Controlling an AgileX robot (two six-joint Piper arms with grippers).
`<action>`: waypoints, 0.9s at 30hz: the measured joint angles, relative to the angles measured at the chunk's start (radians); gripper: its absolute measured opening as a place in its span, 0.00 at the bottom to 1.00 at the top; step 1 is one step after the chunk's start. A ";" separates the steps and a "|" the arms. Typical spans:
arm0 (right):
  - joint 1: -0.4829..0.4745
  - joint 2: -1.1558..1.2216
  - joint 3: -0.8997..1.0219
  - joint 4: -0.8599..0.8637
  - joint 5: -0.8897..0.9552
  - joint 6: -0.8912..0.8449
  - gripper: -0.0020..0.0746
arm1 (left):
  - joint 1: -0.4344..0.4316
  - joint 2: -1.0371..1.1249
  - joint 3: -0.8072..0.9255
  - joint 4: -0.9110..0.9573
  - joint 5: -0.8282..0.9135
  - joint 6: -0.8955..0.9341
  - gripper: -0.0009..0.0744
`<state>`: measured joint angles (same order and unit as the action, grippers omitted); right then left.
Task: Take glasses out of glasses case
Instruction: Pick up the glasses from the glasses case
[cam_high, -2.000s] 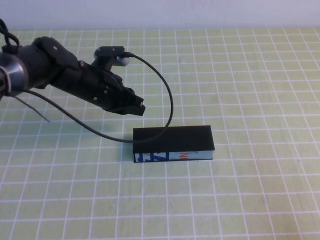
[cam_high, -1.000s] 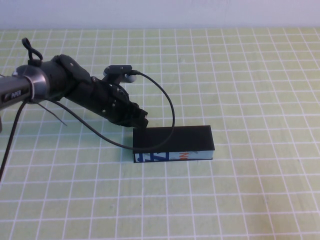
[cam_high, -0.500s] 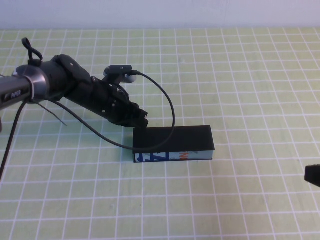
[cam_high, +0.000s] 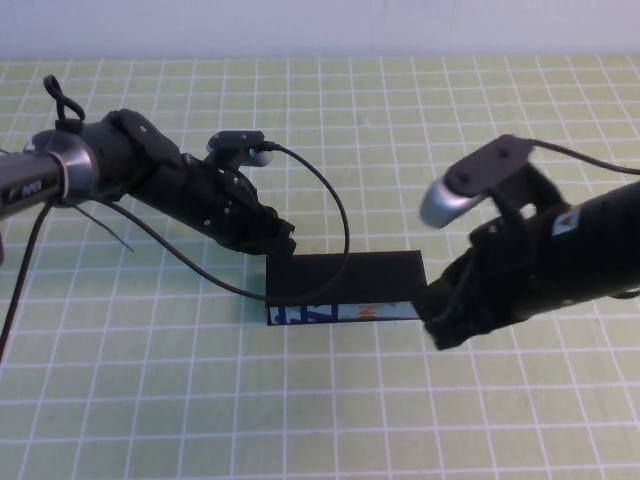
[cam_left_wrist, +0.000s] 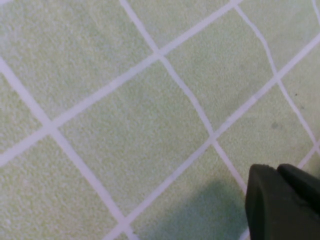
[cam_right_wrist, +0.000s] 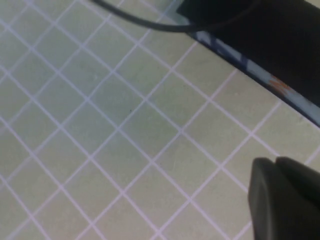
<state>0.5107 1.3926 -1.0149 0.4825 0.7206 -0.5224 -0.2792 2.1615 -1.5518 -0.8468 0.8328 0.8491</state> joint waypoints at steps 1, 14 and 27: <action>0.032 0.023 -0.025 -0.049 -0.005 -0.002 0.00 | 0.000 0.000 0.000 0.000 0.000 0.000 0.01; 0.265 0.274 -0.147 -0.464 -0.136 -0.051 0.12 | 0.000 0.000 0.000 0.000 0.000 0.000 0.01; 0.267 0.381 -0.151 -0.610 -0.334 -0.112 0.45 | 0.000 0.000 0.000 0.000 0.000 0.000 0.01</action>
<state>0.7775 1.7737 -1.1663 -0.1279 0.3868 -0.6343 -0.2792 2.1615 -1.5518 -0.8468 0.8328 0.8491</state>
